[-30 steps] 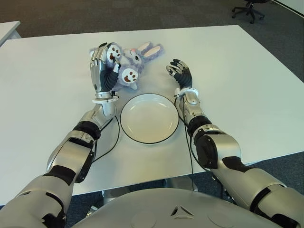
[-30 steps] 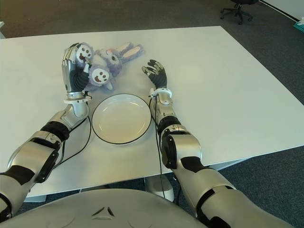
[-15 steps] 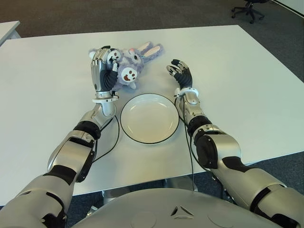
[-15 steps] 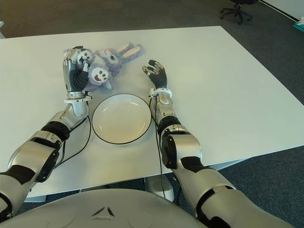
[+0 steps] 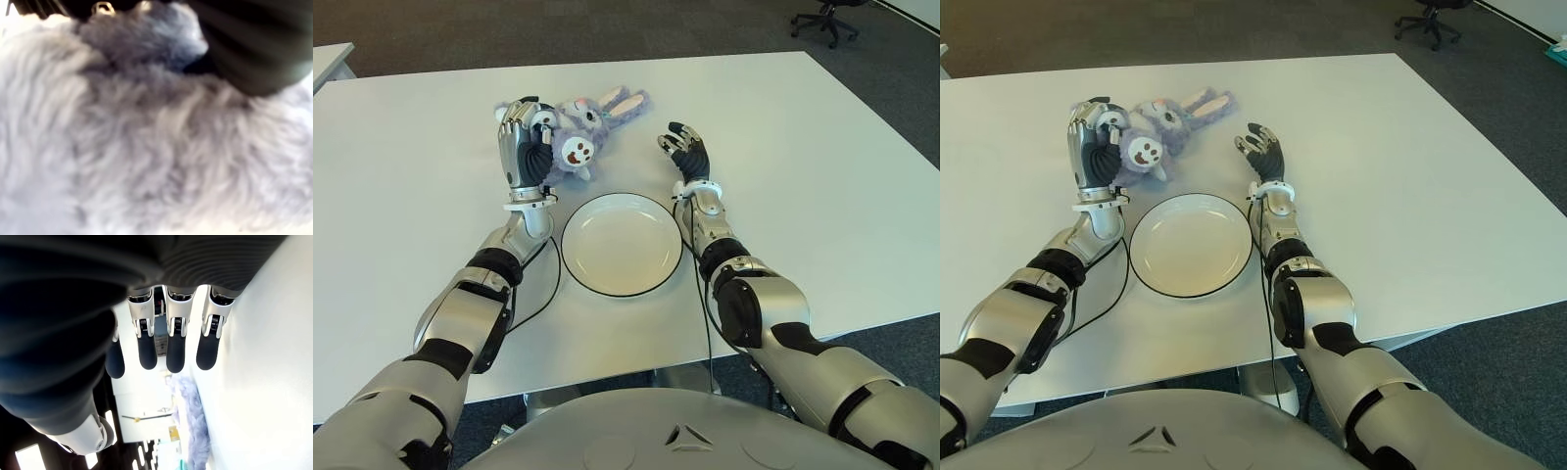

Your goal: Put the doll into the plate.

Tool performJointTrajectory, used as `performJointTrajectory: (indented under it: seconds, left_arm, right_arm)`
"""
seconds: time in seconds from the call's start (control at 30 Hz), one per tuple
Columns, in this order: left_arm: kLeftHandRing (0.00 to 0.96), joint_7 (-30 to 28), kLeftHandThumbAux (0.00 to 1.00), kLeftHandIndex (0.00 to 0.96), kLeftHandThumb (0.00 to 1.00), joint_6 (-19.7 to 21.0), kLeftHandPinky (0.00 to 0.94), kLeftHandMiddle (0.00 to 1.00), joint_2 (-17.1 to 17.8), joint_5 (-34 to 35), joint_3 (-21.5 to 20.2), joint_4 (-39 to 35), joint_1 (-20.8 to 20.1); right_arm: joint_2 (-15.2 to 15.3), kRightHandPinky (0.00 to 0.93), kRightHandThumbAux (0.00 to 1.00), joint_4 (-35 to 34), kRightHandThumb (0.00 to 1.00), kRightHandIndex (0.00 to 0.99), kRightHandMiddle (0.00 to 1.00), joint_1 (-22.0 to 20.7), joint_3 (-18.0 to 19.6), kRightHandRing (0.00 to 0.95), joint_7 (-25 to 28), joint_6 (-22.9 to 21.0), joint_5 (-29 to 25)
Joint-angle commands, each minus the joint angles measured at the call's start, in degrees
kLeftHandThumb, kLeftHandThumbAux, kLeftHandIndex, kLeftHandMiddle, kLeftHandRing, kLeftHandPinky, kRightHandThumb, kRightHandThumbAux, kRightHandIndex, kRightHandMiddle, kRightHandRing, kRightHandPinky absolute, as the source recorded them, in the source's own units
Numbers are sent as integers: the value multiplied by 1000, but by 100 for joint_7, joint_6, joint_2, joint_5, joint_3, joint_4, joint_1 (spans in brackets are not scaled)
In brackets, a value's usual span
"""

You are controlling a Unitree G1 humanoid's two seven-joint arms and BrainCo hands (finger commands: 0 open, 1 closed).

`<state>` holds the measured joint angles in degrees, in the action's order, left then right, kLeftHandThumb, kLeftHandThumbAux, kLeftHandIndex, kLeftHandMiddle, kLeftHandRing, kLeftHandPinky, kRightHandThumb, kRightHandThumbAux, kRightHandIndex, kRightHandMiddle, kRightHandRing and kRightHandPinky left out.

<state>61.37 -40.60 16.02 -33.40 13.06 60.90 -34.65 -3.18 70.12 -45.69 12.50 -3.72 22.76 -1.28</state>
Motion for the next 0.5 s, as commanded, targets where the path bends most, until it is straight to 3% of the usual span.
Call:
performJointTrajectory:
  seconds: [0.03,0.17,0.27,0.5]
  left_arm:
    - [678,-109,656,407,845,232,683,511,-109,111,-49,245,214]
    - [703,-88,655,404,846,281,687,517,-113,118,-78,262,202]
    - [747,16,652,409,849,380,743,540,-116,97,-82,277,185]
    - [782,127,653,410,850,502,741,551,-132,103,-98,271,163]
  right_arm:
    - [-90,224,803,517,426,222,159,791,34,161,-73,-549,-33]
    - [-90,221,807,514,434,218,156,791,33,158,-80,-551,-34]
    - [-92,217,813,512,440,211,152,788,34,154,-88,-554,-36]
    - [-97,222,802,506,470,212,151,790,36,153,-90,-544,-40]
